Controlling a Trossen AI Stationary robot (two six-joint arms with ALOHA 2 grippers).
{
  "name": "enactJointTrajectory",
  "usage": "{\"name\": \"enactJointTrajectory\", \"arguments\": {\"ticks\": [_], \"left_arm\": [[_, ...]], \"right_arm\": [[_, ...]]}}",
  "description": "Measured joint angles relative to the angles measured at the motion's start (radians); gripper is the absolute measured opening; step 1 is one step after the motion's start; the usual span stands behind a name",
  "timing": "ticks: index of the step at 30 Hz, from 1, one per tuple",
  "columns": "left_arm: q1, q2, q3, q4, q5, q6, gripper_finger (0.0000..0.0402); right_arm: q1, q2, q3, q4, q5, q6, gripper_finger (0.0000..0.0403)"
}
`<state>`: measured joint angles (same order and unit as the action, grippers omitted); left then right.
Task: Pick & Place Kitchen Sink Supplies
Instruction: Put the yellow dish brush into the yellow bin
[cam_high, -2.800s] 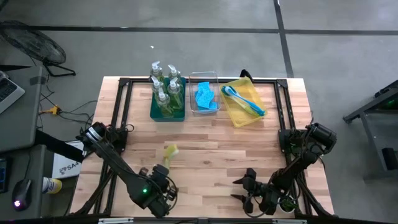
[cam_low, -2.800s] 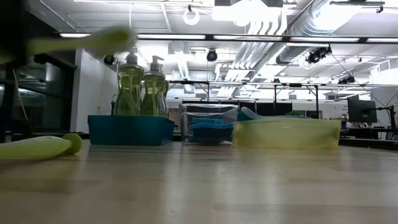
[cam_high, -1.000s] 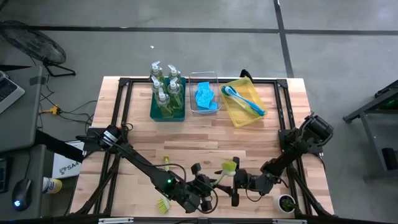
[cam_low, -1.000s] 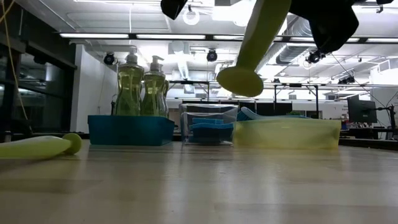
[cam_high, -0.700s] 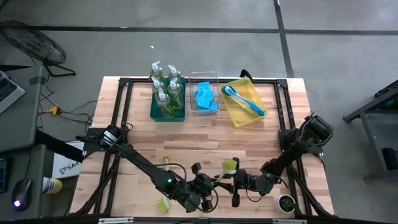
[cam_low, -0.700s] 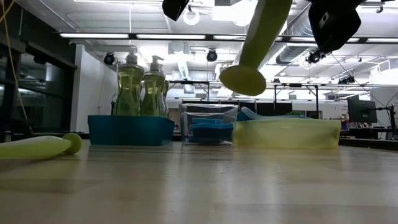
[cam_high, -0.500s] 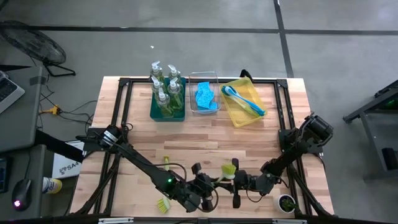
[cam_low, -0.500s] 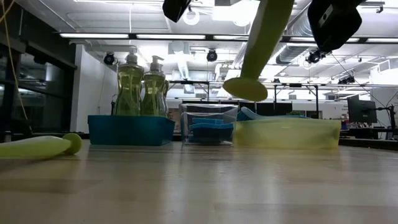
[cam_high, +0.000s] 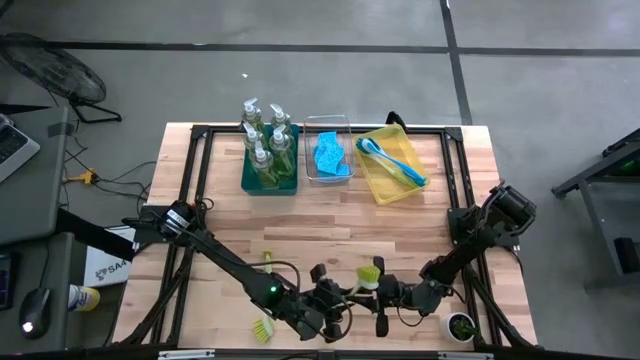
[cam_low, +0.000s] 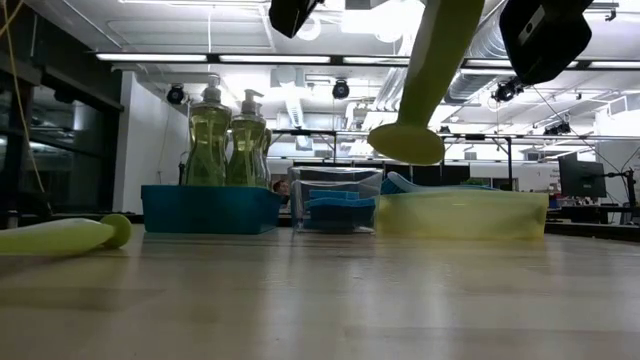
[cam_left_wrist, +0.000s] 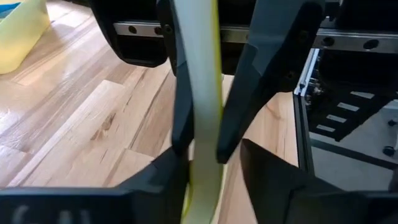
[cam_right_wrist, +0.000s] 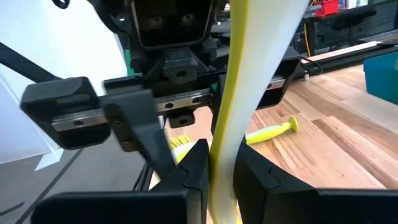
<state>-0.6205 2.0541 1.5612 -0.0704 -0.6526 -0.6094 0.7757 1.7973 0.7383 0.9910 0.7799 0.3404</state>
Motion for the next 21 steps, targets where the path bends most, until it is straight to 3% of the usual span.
{"name": "enactJointTrajectory", "arguments": {"ticks": [10,15,21], "left_arm": [[-0.002,-0.004,0.000,-0.029,0.018,0.032,0.0277],[-0.004,-0.046,0.000,-0.189,-0.061,-0.057,0.0291],[-0.002,-0.072,0.000,-0.280,-0.179,-0.122,0.0291]], "right_arm": [[-0.001,0.000,-0.001,-0.064,0.031,0.042,0.0040],[-0.001,-0.047,-0.002,-0.203,0.041,0.120,0.0040],[-0.002,-0.210,-0.002,-0.558,0.015,0.255,0.0040]]}}
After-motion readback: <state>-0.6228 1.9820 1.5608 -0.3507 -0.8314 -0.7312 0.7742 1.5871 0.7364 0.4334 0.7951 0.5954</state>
